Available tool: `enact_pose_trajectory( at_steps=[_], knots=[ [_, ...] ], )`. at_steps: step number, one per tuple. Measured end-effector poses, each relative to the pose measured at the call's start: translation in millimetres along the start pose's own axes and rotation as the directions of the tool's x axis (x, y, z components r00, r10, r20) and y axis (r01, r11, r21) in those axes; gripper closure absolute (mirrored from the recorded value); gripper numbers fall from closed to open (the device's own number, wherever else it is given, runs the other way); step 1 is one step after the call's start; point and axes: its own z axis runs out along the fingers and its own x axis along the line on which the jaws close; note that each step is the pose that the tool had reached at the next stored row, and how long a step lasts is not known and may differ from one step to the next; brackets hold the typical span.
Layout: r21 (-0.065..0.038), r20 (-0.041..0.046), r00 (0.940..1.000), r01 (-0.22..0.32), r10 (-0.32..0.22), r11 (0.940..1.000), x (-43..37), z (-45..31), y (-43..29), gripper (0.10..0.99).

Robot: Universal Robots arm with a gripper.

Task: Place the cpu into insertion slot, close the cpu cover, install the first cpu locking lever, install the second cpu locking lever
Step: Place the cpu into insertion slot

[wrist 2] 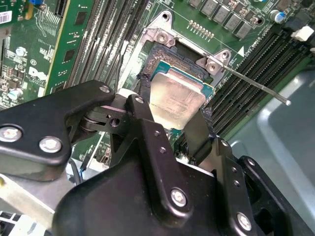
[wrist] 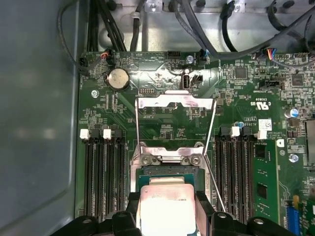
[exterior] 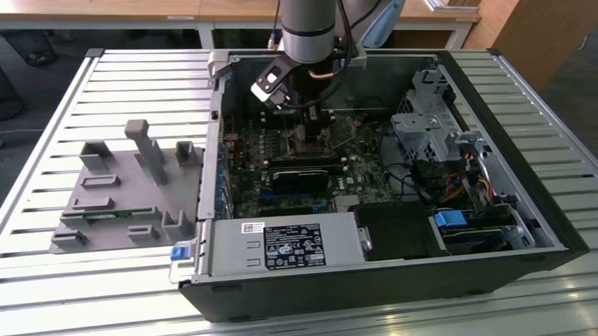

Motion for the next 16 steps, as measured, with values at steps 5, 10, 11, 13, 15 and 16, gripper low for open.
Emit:
enact_pose_trajectory(
  at_steps=[5, 10, 11, 13, 15, 16],
  knots=[
    [0.000, 0.0001, 1.0000, -0.002, 0.002, 1.0000, -0.1, 5.0, -0.5, 0.557],
    [0.000, 0.0001, 1.0000, -0.002, 0.002, 1.0000, -0.4, 7.2, -0.7, 0.557],
    [0.000, 0.0001, 1.0000, -0.002, 0.002, 1.0000, -0.4, 7.6, -0.7, 0.557],
    [0.000, 0.0004, 1.0000, -0.005, 0.005, 1.0000, -0.4, 8.4, -0.9, 0.557],
    [0.000, 0.0009, 0.9999, -0.010, 0.010, 1.0000, -0.6, 9.5, -1.1, 0.557],
    [0.000, 0.0010, 0.9999, -0.011, 0.011, 0.9999, -0.7, 10.3, -1.3, 0.557]
  ],
)
